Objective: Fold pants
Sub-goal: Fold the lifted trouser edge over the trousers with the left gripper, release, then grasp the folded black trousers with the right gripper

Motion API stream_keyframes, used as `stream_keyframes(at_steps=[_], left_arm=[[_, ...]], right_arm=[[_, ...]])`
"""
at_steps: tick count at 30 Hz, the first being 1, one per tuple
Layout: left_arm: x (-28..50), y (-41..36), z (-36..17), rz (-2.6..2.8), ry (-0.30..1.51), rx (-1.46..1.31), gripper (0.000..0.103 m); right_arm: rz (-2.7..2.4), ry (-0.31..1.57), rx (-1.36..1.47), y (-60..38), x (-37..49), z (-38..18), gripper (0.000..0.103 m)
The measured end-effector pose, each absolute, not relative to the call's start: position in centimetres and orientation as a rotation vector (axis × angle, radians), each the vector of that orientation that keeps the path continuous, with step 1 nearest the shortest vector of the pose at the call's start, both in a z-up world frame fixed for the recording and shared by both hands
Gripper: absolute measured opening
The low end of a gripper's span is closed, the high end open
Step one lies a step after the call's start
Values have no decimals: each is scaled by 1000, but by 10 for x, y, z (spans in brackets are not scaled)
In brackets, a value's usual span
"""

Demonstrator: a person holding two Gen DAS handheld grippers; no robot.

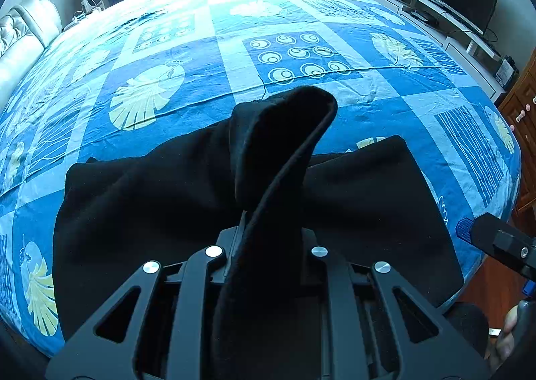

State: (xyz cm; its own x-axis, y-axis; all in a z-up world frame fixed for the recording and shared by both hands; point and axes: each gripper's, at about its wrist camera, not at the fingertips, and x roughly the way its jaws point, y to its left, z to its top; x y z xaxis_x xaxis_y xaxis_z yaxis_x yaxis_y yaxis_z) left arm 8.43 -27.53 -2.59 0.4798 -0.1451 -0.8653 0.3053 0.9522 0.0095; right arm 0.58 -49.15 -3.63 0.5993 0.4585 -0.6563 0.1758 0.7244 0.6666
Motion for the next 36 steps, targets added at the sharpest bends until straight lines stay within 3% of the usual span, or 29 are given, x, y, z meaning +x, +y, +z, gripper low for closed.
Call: stream_keyframes(at_steps=[10,15,23,36], left_arm=[[74,-290,-22,-306,1003,200,38],[53,-290,-3,-357,963,202,63],[25,-225,38,-384,879,75,85],[31,-78,7,-98,953,-7,88]], right_arm=[[167,920,776,-499,5,-32,77],[151,891,790,-507,2,-25,77],[242,876,831,-495,3,-16,77],[357,1040,703,-422,43,-44,79]])
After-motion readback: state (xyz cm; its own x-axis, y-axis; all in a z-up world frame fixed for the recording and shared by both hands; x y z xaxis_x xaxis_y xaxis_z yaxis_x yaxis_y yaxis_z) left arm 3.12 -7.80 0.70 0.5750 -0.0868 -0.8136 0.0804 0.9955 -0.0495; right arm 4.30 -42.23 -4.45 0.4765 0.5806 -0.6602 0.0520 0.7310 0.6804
